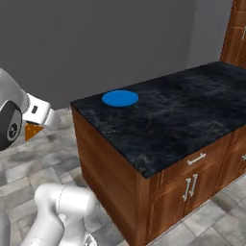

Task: Take the cheese, fish, and squash from the fridge and place them on the plate on the dining counter to create an appetizer plate.

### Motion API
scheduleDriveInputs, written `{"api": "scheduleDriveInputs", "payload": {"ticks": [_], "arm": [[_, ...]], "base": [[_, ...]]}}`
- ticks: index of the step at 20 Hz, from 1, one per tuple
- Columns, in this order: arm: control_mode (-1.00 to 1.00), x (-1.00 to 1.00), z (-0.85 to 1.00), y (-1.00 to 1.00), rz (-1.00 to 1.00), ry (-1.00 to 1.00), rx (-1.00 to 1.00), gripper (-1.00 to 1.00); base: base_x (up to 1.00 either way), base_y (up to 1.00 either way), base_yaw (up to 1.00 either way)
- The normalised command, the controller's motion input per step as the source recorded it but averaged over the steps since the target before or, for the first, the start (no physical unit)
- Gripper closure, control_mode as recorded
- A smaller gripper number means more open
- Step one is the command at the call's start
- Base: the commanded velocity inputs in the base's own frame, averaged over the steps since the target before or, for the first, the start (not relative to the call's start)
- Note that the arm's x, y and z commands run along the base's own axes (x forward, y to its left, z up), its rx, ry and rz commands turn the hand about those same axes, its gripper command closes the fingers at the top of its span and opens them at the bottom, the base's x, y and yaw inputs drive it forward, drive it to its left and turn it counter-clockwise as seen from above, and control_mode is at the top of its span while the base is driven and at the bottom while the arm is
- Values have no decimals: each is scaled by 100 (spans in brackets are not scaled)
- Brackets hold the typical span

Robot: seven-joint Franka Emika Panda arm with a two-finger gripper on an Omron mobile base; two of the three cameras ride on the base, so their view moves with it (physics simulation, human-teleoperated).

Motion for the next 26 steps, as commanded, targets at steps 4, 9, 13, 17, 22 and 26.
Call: {"api": "scheduleDriveInputs", "payload": {"ticks": [4,9,13,17,22,26], "arm": [[100,0,0,0,0,0,0,100],[100,0,0,0,0,0,0,100],[100,0,0,0,0,0,0,100],[100,0,0,0,0,0,0,100],[100,0,0,0,0,0,0,100],[100,0,0,0,0,0,0,100]], "base": [[46,69,-70],[38,80,-65],[29,96,-58],[19,100,-47],[18,100,-39],[45,81,-35]]}}
